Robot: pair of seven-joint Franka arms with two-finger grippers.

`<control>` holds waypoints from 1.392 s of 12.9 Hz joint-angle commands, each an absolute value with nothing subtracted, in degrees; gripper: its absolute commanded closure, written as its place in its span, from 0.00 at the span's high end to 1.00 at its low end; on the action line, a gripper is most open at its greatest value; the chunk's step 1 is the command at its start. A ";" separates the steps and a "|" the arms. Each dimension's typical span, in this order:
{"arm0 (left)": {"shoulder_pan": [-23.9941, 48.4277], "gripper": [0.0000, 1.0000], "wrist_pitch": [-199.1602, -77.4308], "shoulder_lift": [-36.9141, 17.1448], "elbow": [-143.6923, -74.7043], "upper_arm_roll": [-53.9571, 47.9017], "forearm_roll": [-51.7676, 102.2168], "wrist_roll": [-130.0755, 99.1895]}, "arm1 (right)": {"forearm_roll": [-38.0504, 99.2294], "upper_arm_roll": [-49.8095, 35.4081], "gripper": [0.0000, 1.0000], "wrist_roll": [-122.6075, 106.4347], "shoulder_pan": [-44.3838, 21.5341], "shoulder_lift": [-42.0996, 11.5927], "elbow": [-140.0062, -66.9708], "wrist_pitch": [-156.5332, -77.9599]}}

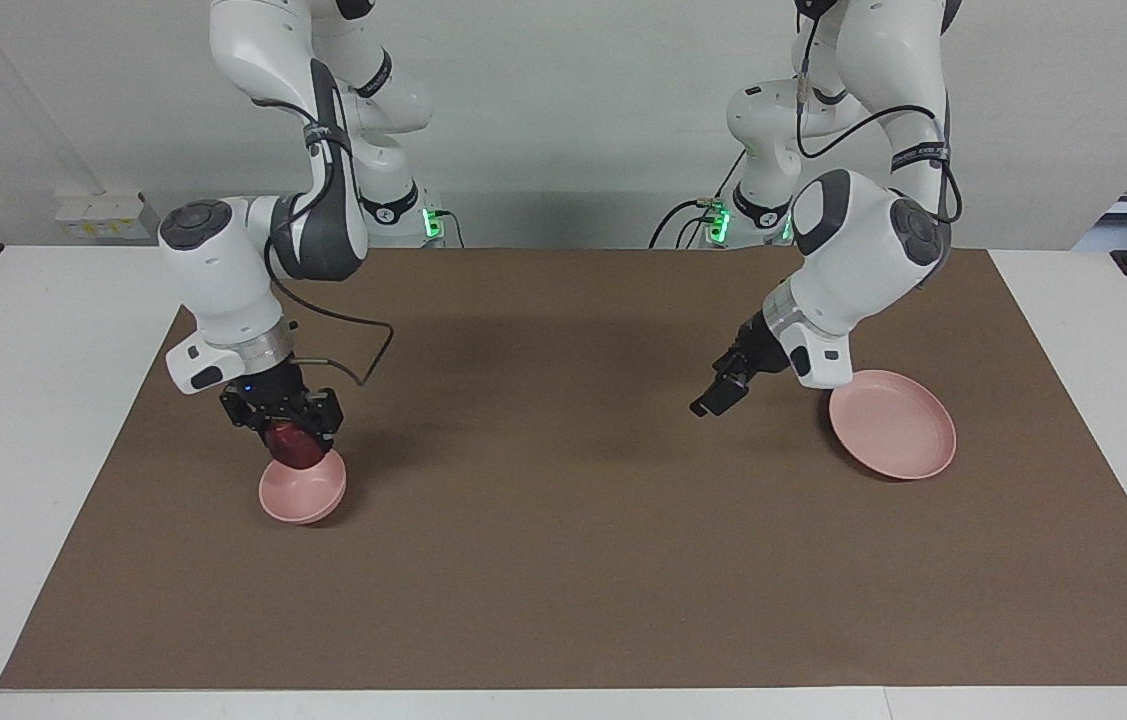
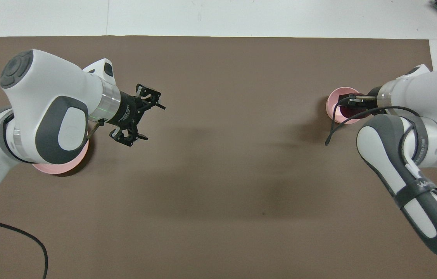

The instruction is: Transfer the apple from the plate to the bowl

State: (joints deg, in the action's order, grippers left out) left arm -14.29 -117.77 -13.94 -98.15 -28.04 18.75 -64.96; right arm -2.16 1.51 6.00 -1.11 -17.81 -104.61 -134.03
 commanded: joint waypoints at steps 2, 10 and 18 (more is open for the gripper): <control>-22.13 1.00 -115.58 -11.95 -96.86 -26.64 17.58 -65.22 | -7.11 1.14 0.00 7.29 -1.05 -22.32 -99.67 -133.24; -19.00 1.00 -111.62 -9.23 -94.83 -23.48 16.88 -65.13 | -9.58 1.14 0.30 7.21 -1.14 -24.52 -98.70 -131.05; 3.15 1.00 -110.05 -6.86 -93.87 0.77 11.69 -34.15 | -8.62 1.05 1.00 7.12 -1.05 -24.08 -98.09 -129.03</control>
